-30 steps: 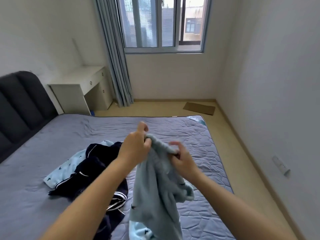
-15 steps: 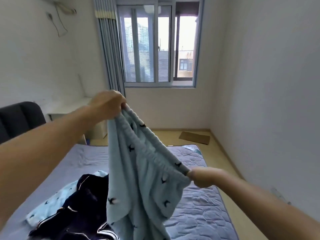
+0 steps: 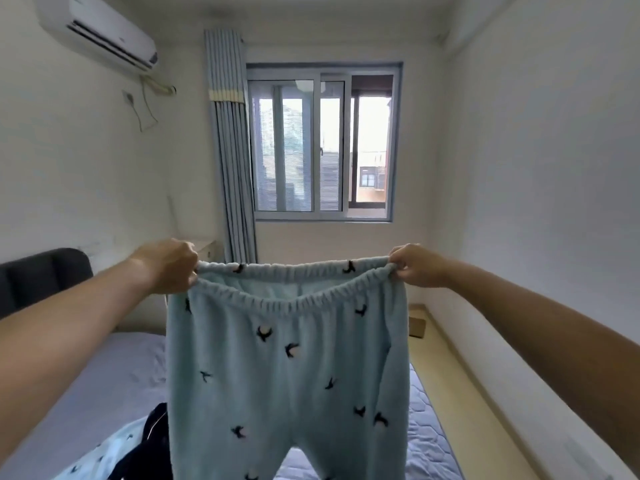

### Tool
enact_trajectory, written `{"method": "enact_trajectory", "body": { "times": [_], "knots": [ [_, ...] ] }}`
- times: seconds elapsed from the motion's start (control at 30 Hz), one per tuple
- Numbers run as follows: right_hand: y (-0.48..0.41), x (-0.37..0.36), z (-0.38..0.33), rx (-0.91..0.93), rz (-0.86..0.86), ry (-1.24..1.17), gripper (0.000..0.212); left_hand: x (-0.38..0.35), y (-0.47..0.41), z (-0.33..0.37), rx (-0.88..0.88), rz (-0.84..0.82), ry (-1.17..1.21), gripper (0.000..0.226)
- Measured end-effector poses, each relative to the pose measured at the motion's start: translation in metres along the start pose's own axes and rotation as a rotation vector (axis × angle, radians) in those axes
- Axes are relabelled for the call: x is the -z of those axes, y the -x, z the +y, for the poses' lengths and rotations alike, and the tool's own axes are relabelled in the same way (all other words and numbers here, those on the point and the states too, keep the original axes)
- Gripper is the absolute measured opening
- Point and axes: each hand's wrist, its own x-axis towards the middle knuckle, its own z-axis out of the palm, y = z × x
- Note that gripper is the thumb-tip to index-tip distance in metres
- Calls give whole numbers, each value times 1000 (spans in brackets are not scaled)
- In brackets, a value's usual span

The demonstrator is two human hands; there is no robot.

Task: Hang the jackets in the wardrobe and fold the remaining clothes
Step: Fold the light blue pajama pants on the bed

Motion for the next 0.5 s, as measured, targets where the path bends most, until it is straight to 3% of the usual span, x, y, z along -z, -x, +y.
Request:
{"method": "enact_trajectory", "body": {
  "times": [0.13,0.2,0.3,0.4,0.5],
  "knots": [
    [3,31,4,22,-239,413,15,-7,5,1,-132,33,-167,50],
    [0,44,5,11,-197,565,18,-4,2,2,-90,123,-136,45],
    [-5,63,9,-42,17,390,27,2,-9,-5,22,338,243,30],
    [-3,74,9,-77,-56,356,36,10,-22,-16,-121,361,376,22],
    [0,79,9,-65,-107,426,29,28,-32,-17,-305,509,428,38]
  ]
}}
